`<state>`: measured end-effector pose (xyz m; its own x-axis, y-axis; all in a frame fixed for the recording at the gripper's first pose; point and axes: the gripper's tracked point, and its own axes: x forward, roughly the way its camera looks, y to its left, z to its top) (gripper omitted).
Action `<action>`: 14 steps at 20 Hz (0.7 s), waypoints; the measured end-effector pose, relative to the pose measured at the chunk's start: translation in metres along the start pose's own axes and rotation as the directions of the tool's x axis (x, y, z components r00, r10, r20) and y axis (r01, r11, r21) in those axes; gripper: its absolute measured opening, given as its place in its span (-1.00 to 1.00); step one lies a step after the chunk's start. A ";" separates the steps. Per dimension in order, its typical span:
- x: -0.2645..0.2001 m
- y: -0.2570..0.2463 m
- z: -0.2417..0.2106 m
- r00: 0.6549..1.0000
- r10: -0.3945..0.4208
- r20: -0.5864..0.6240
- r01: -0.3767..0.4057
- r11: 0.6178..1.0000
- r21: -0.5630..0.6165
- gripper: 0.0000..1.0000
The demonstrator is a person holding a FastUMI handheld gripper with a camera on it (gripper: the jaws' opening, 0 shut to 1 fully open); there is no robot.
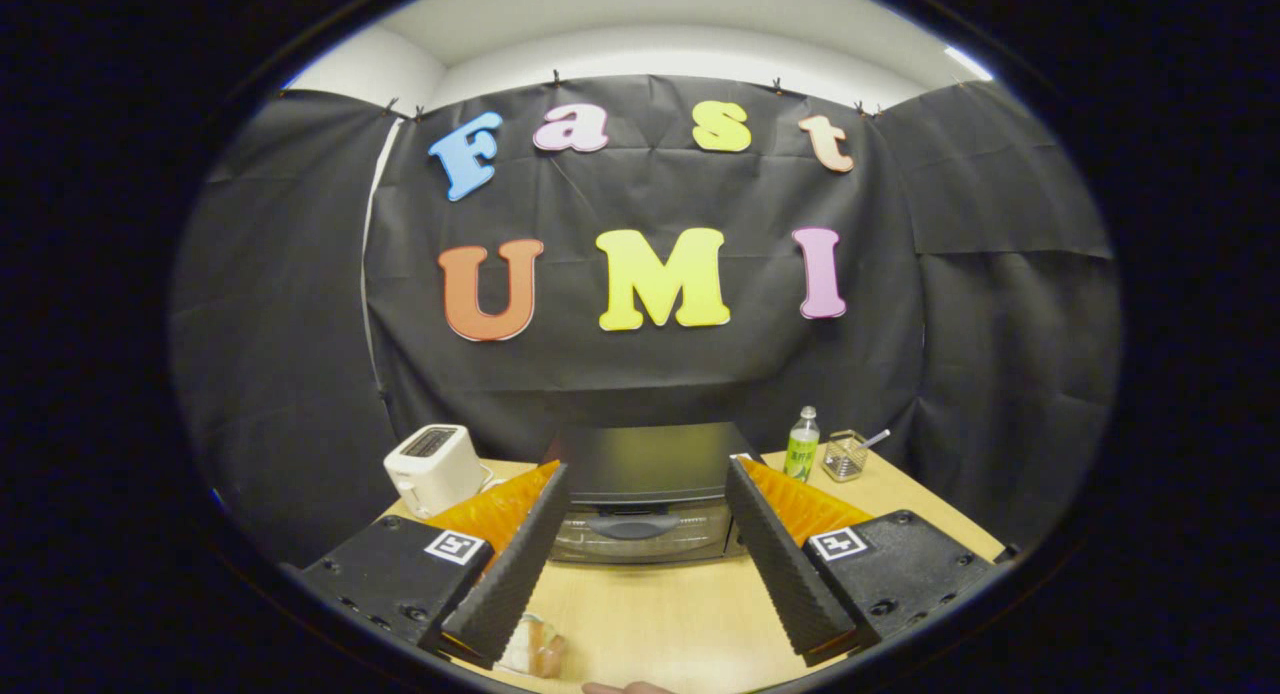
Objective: Open the toaster oven, put the food inside, and close the toaster oven door.
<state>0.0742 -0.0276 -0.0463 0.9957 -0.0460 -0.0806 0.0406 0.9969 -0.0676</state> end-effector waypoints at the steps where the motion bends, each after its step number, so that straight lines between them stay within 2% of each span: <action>1: 0.011 -0.001 -0.006 1.000 0.003 -0.006 -0.003 1.000 0.002 1.00; 10: 0.094 -0.003 -0.077 0.985 -0.009 -0.172 0.012 1.000 0.019 1.00; 14: 0.120 0.000 -0.094 0.978 -0.001 -0.208 0.010 0.999 0.039 1.00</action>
<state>0.1854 -0.0393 -0.1492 0.9564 -0.0597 -0.2859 0.0534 0.9981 -0.0297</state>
